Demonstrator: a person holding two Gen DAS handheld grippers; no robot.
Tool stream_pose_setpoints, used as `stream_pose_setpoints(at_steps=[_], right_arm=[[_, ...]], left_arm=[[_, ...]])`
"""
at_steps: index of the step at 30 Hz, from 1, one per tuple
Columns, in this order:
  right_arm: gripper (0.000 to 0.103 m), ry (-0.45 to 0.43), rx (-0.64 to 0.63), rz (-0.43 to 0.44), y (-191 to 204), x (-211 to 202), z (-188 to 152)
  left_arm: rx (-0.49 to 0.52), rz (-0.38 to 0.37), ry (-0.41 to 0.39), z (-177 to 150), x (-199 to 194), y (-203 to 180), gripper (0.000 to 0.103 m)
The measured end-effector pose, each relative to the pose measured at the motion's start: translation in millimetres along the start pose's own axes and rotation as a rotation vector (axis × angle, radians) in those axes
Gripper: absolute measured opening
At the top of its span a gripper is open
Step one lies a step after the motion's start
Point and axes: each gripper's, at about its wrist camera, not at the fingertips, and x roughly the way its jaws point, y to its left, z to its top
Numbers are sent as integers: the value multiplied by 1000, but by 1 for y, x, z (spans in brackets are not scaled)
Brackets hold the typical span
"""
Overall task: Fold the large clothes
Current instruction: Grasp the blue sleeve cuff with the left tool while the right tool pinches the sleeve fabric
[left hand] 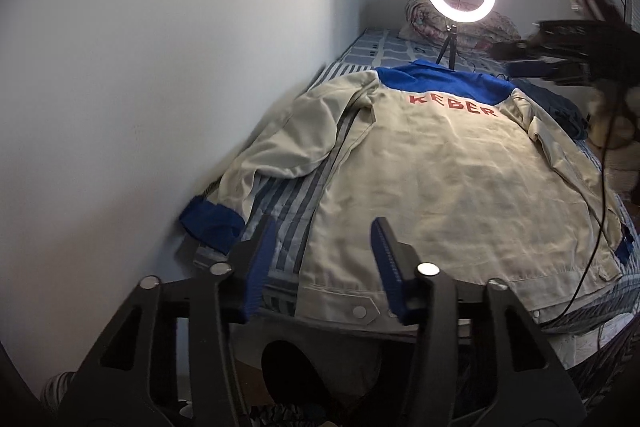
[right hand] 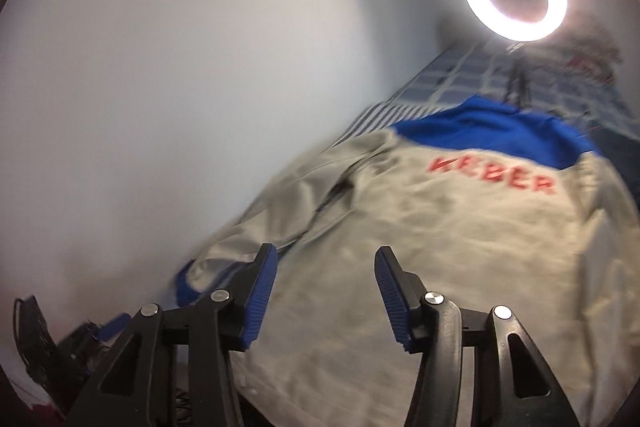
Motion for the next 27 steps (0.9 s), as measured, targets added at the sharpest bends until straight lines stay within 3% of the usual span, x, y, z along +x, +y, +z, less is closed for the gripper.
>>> stream_pose_setpoints(at_steps=[2, 7, 12, 20, 22, 23, 24, 27], right_arm=[[54, 56, 5, 67, 14, 35, 7], [54, 209, 53, 181, 47, 118, 10], [60, 375, 209, 312, 65, 196, -10], [62, 503, 269, 354, 98, 284, -43], [42, 515, 271, 355, 104, 299, -48], [20, 519, 280, 357, 105, 303, -51], [6, 516, 295, 363, 104, 306, -53], [0, 475, 305, 370, 99, 292, -53]], left_arm=[[-13, -9, 7, -1, 5, 8, 38], [-31, 7, 5, -3, 13, 25, 38], [-57, 30, 16, -5, 19, 45, 38], [-127, 64, 21, -13, 21, 77, 38], [-132, 72, 21, -14, 20, 79, 38], [-131, 75, 20, -15, 21, 80, 38], [-130, 80, 21, -16, 22, 80, 38], [-135, 76, 23, -16, 22, 83, 38]])
